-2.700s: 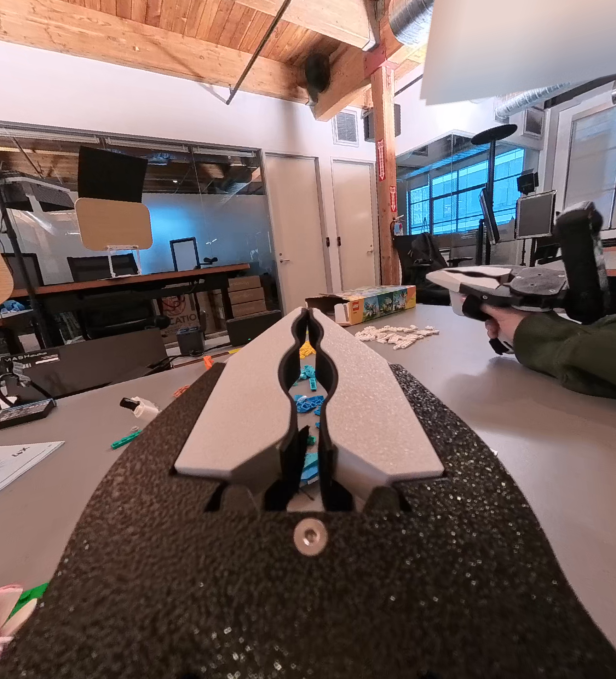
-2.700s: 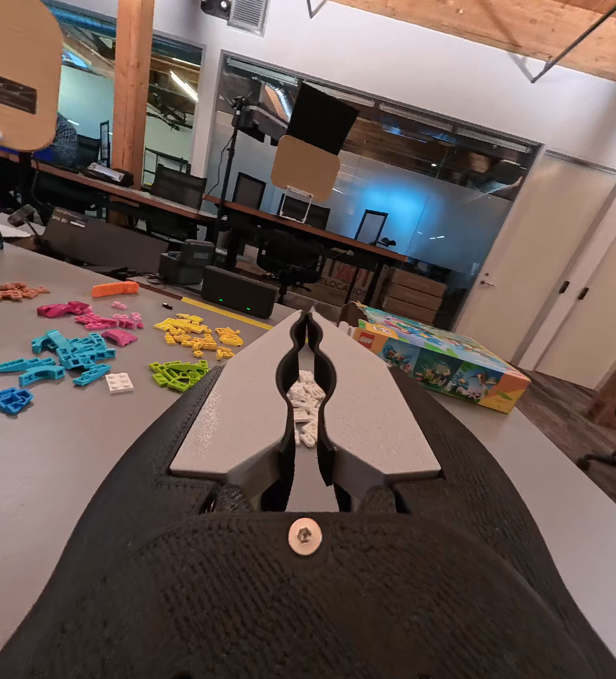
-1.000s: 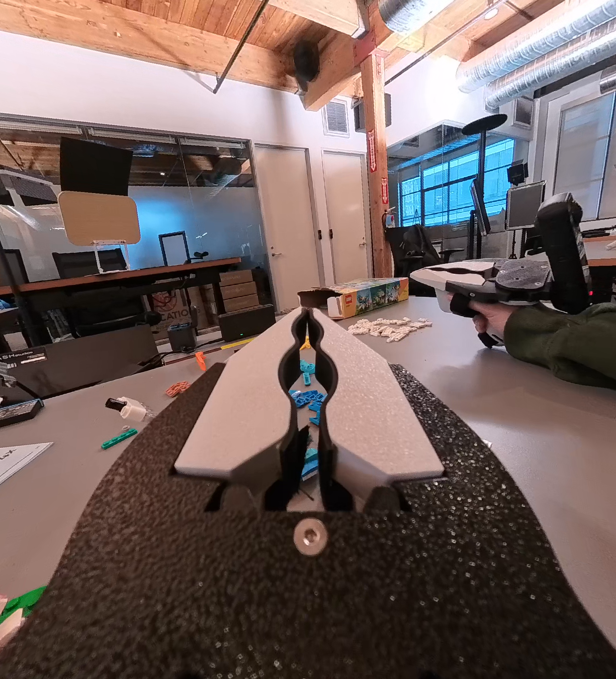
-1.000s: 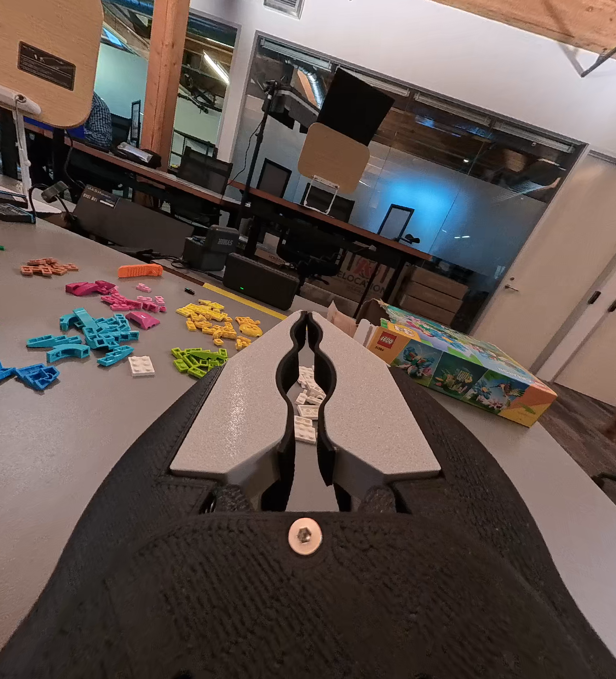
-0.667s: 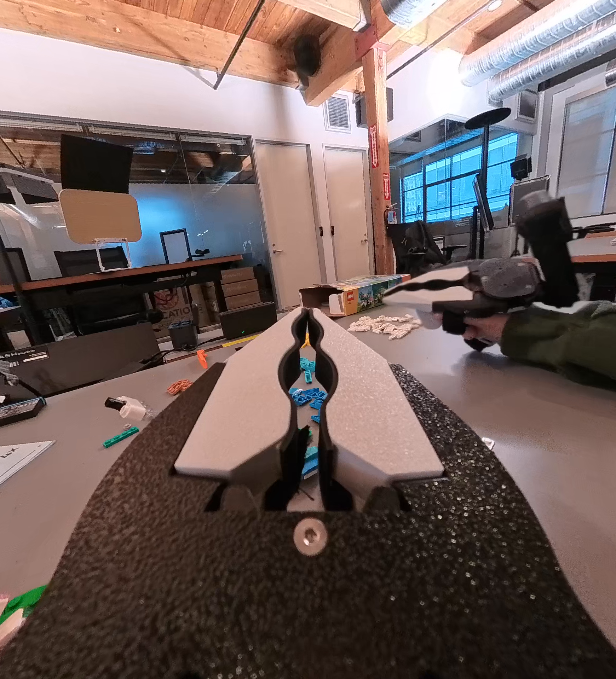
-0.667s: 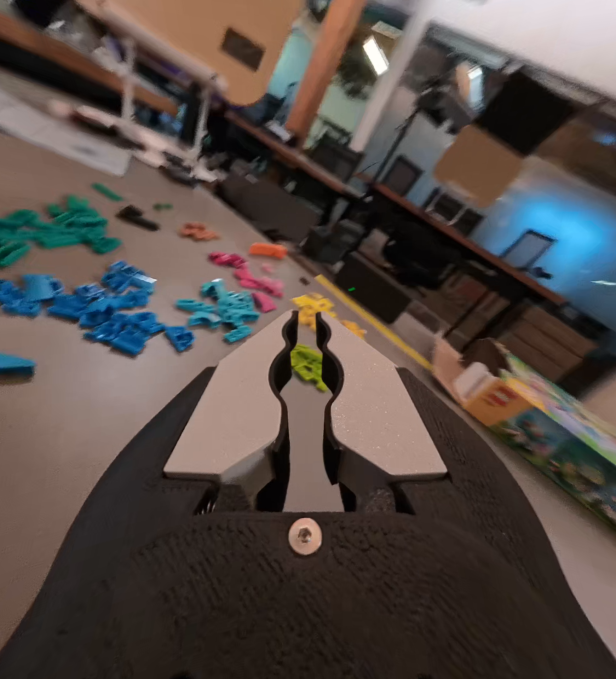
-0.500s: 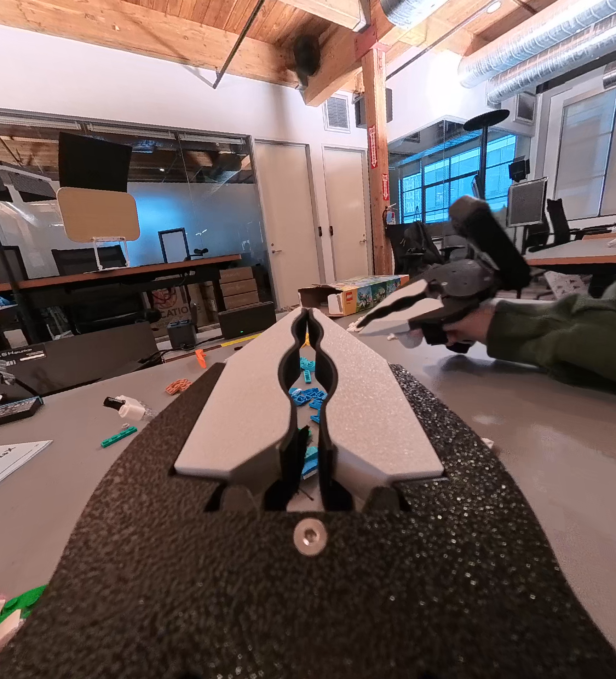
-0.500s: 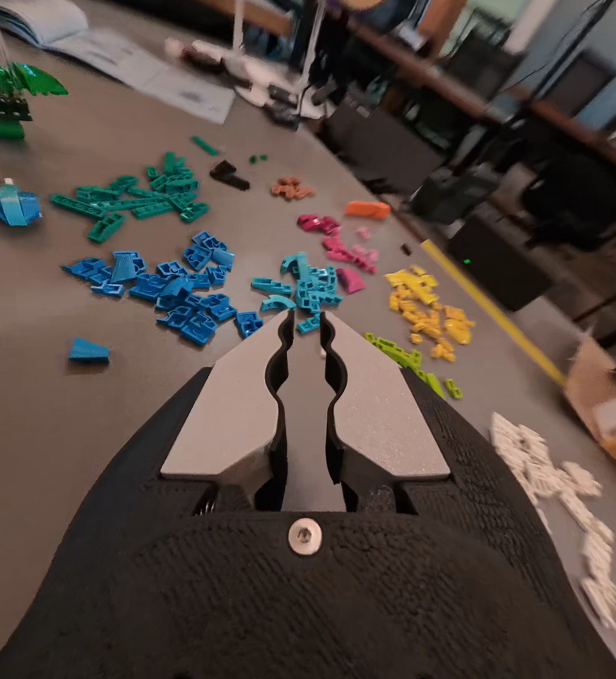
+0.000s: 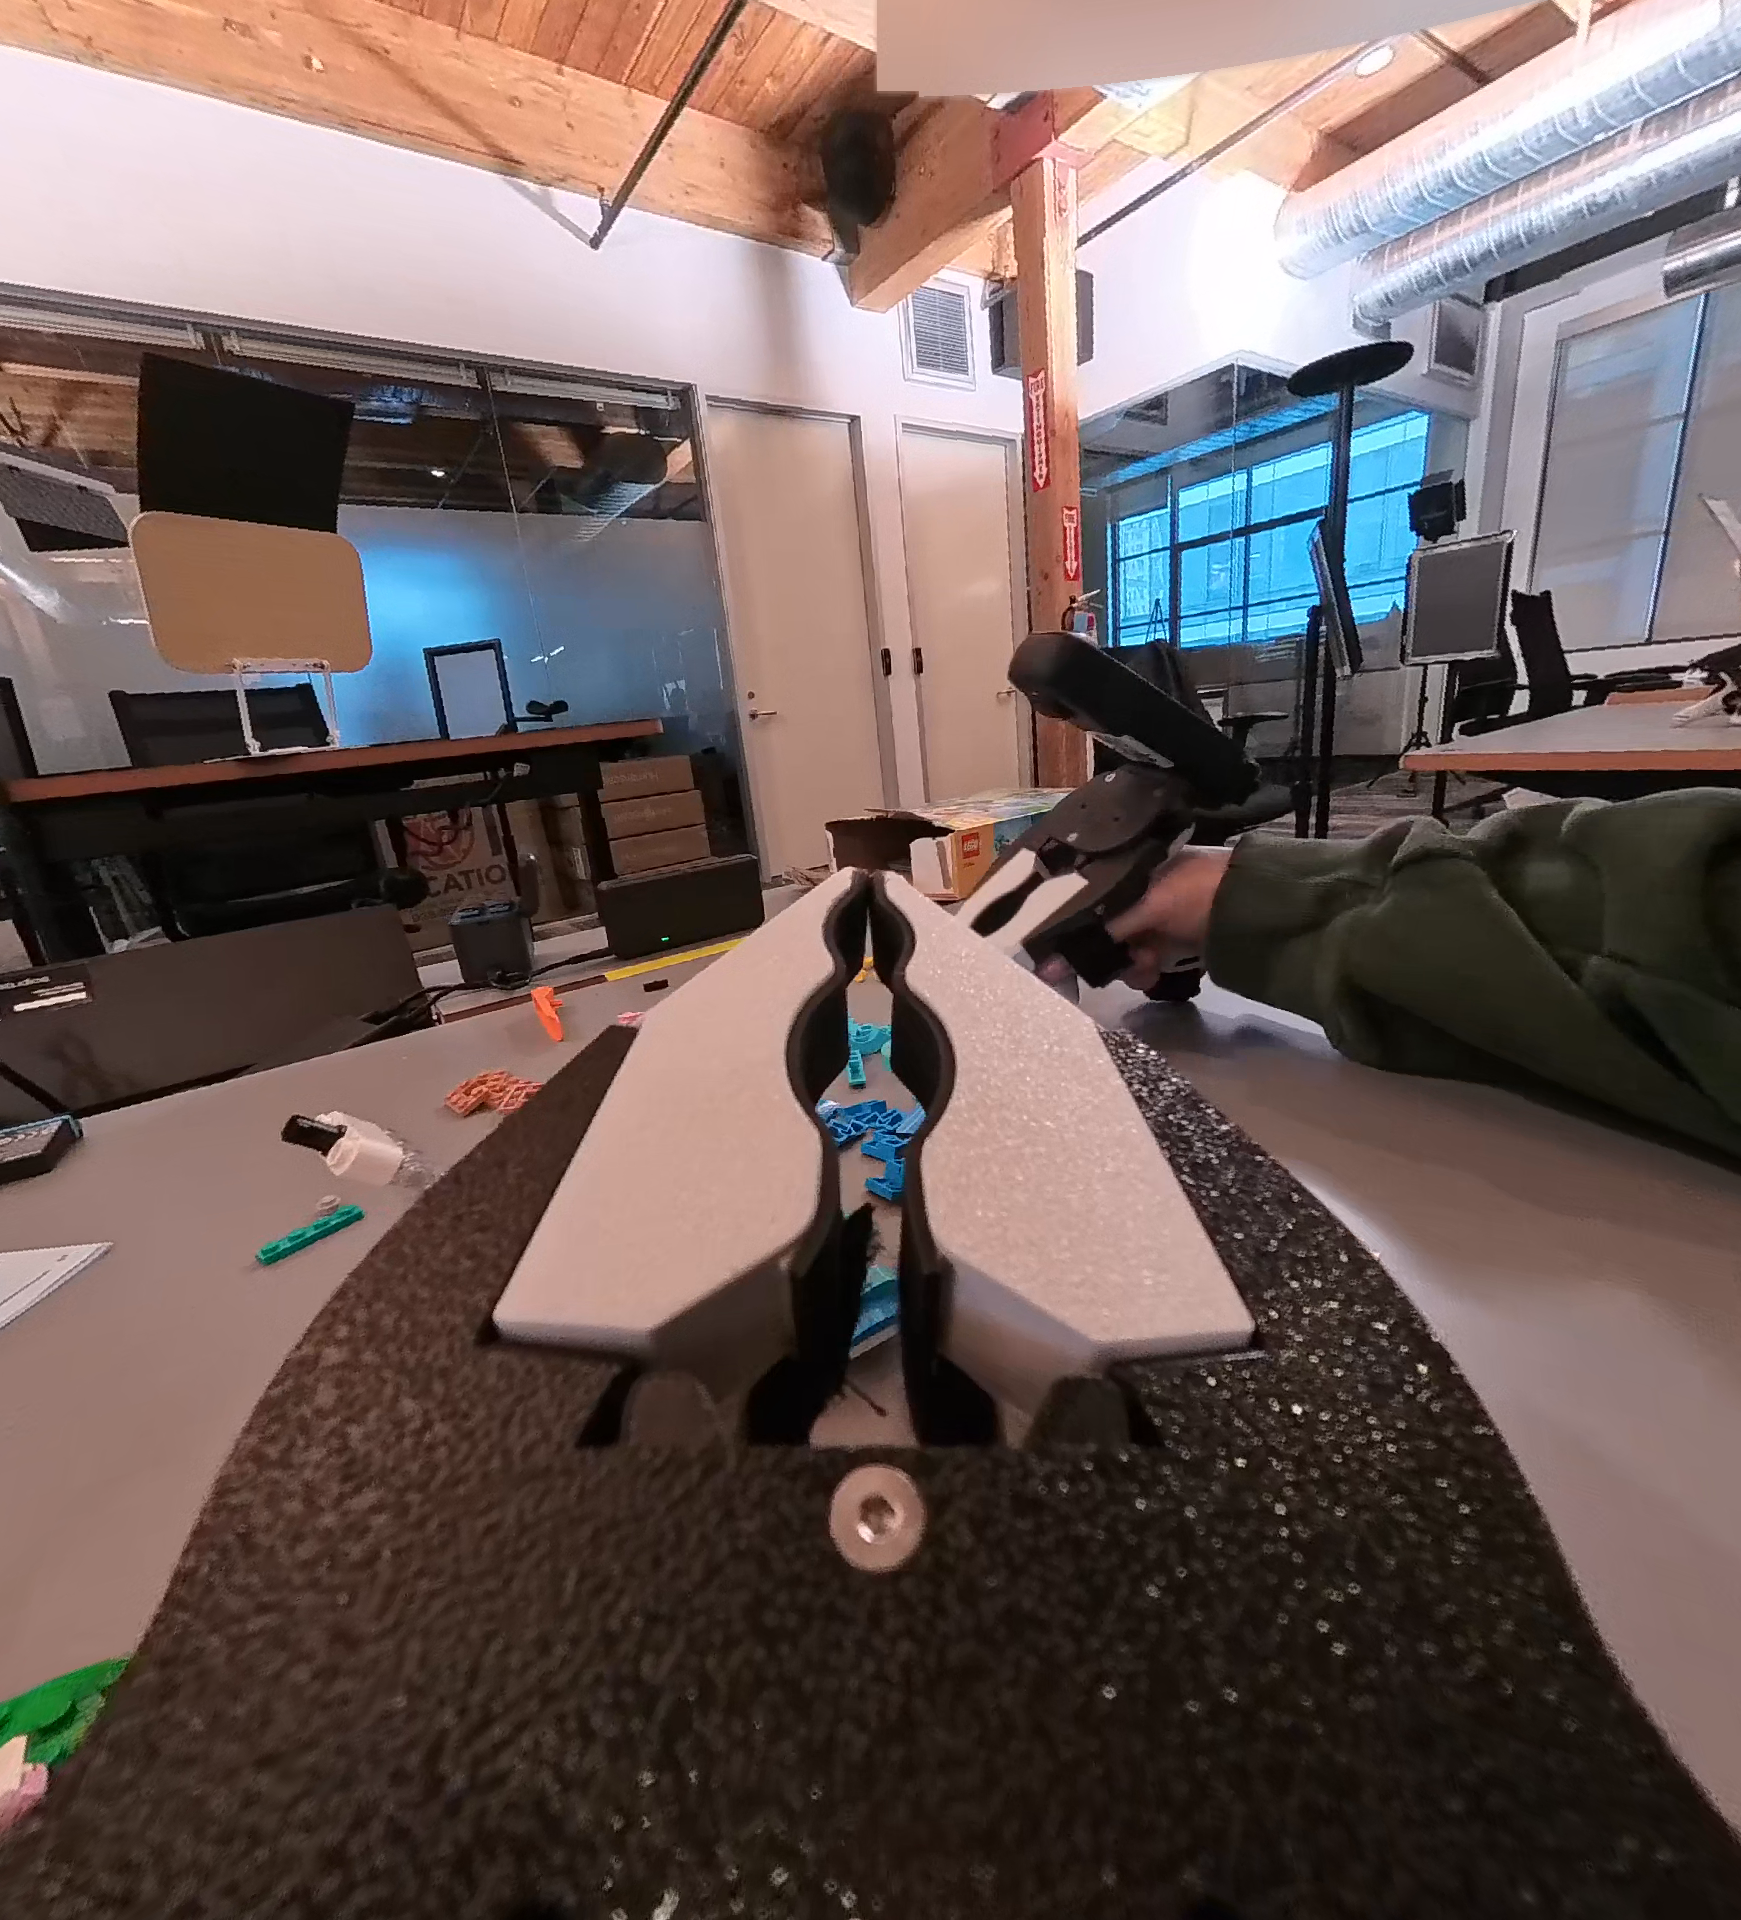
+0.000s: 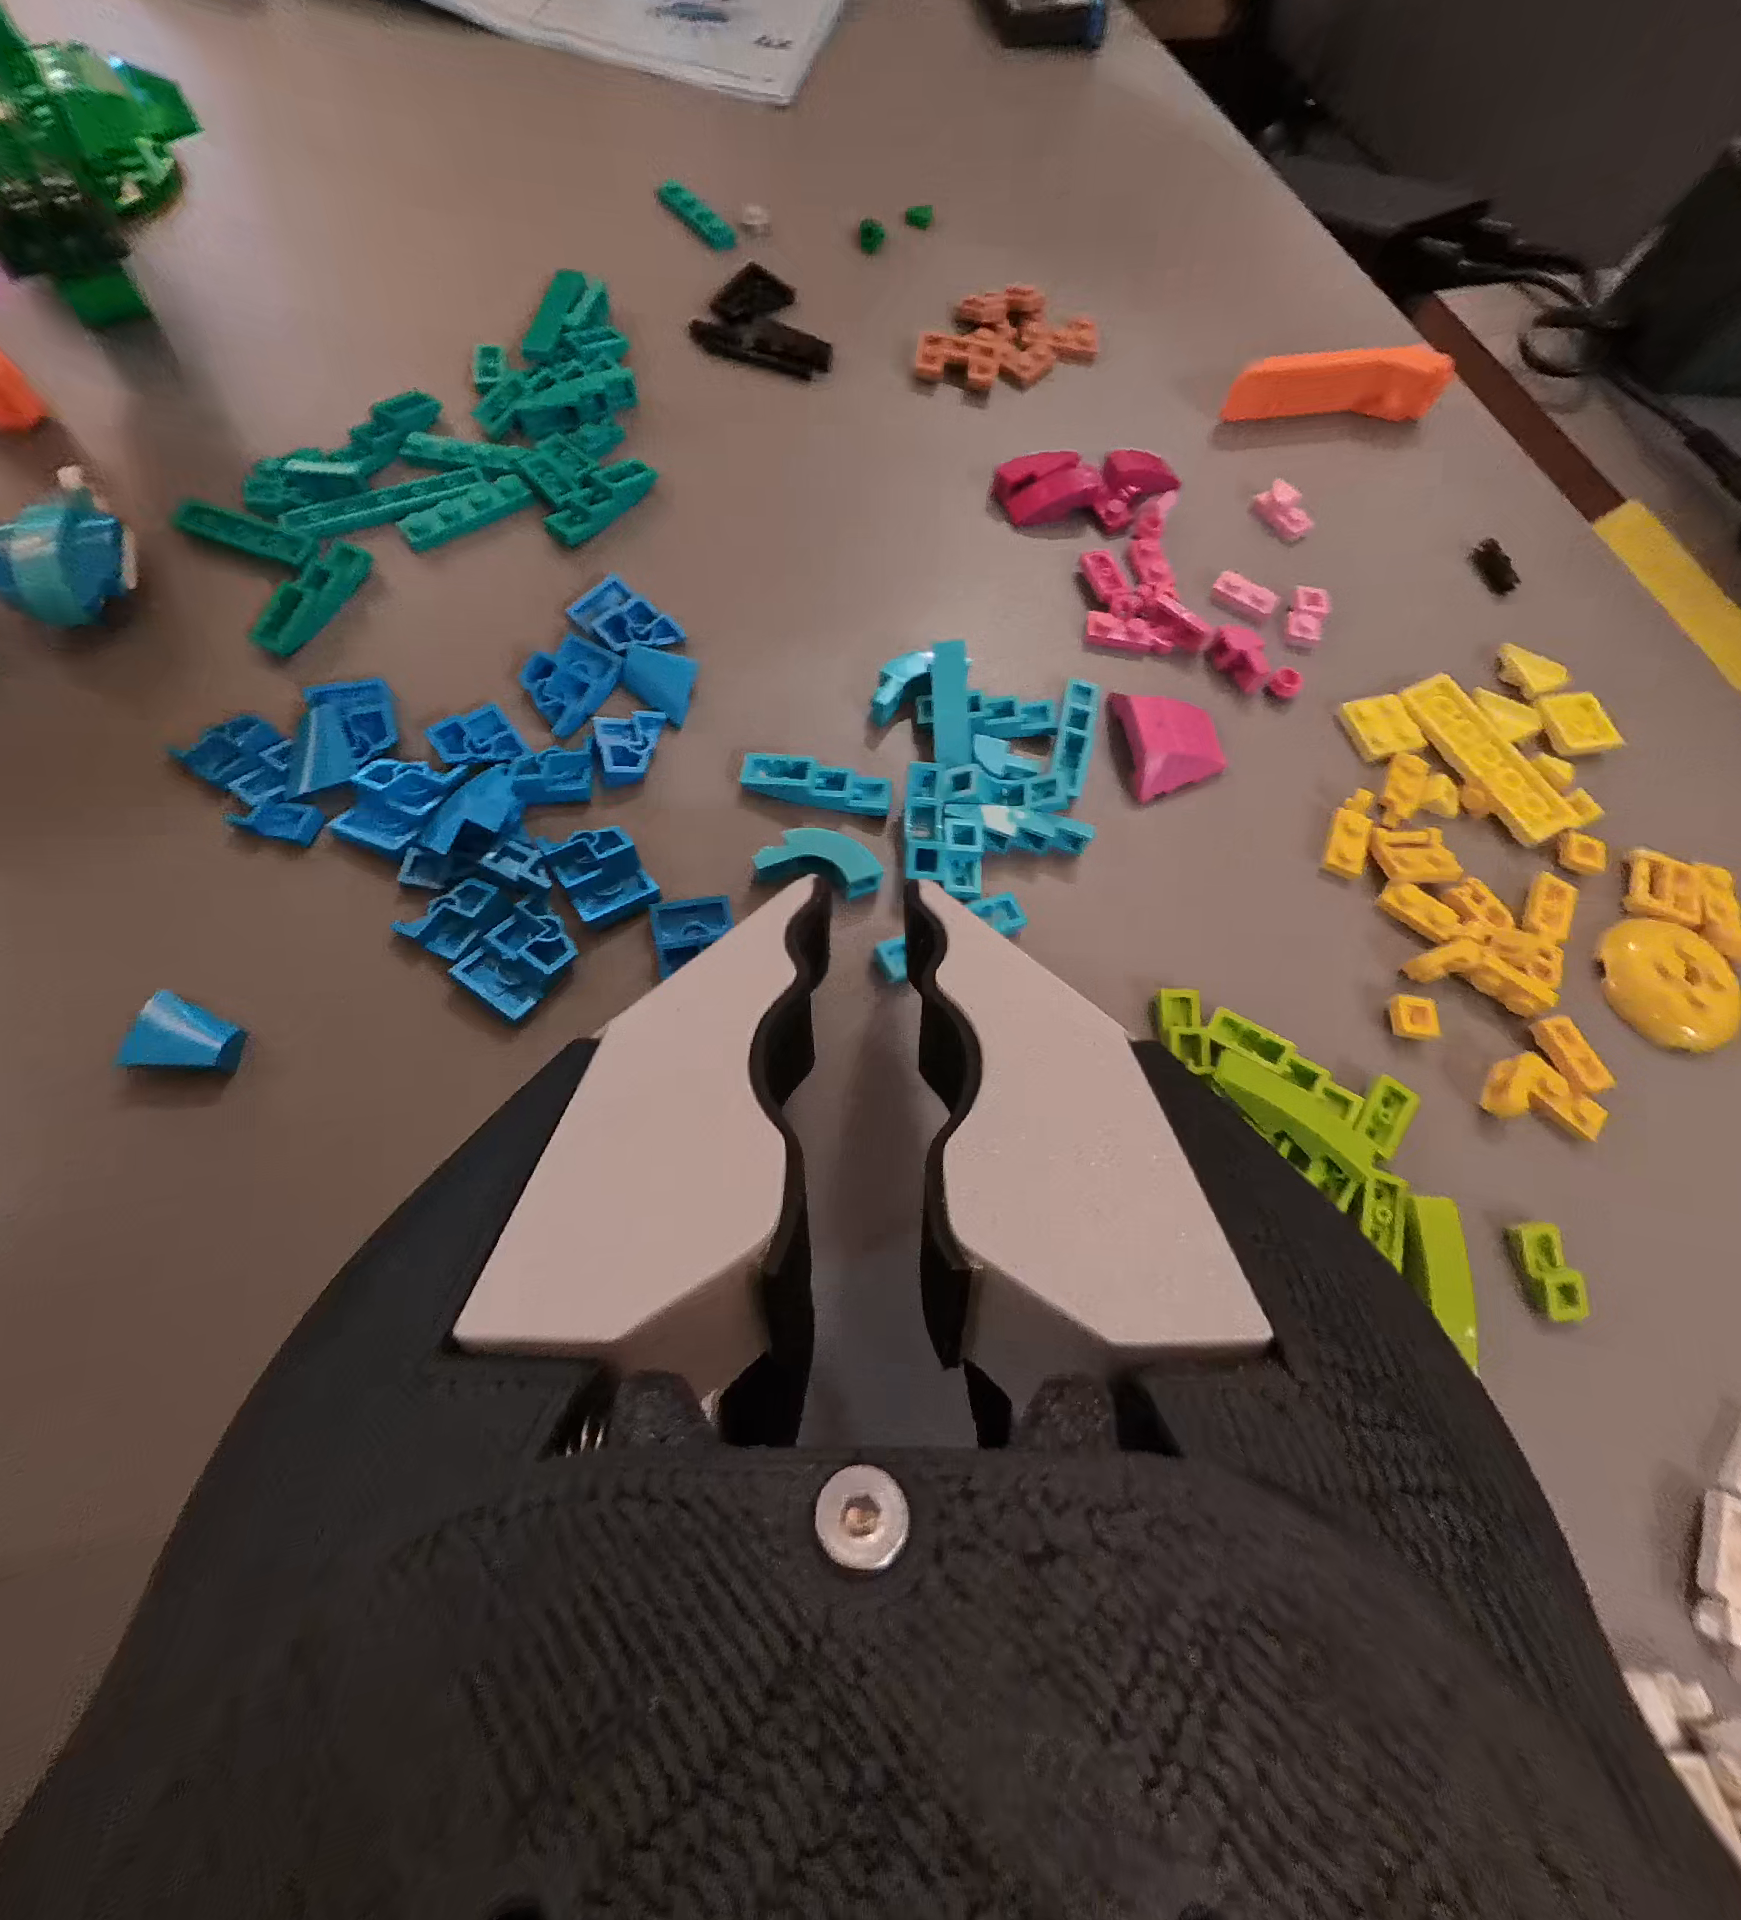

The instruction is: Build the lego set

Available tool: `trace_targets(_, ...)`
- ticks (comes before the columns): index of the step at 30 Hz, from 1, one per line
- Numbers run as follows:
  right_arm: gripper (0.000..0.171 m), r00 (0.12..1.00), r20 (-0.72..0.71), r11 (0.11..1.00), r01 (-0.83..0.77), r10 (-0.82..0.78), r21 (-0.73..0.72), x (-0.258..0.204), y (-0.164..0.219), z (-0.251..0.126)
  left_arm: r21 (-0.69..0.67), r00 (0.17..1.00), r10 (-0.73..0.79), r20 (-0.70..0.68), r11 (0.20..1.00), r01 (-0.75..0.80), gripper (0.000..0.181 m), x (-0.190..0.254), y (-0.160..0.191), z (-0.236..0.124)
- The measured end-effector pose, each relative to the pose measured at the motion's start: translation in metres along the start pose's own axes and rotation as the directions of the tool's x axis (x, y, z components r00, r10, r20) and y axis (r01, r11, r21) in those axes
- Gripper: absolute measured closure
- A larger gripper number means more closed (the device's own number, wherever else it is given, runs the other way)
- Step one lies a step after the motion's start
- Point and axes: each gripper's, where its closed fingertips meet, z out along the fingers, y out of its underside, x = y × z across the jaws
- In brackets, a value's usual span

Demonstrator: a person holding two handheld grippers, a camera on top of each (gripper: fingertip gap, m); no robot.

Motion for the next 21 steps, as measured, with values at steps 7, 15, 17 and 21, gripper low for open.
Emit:
trace_targets(7,0.155,1.0,0.019,1.0,-0.011,0.011,-0.011,0.006,0.0,0.004,0.005,1.0,-0.018,-0.005,1.0,0.018,0.181,-0.001,0.0,0.0)
trace_targets(15,0.155,0.995,-0.066,0.993,-0.08,0.074,-0.087,0.008,0.018,-0.004,0.008,1.0,-0.027,-0.006,1.0,0.027,0.181,-0.001,-0.001,-0.001)
trace_targets(17,0.155,0.992,-0.091,0.991,-0.096,0.087,-0.092,0.008,0.02,-0.007,0.008,1.0,-0.028,-0.006,1.0,0.028,0.181,-0.001,-0.001,-0.001)
trace_targets(21,0.155,0.988,-0.104,0.988,-0.122,0.113,-0.089,0.008,0.019,-0.007,0.009,0.999,-0.037,-0.006,0.999,0.037,0.181,-0.002,0.0,-0.001)
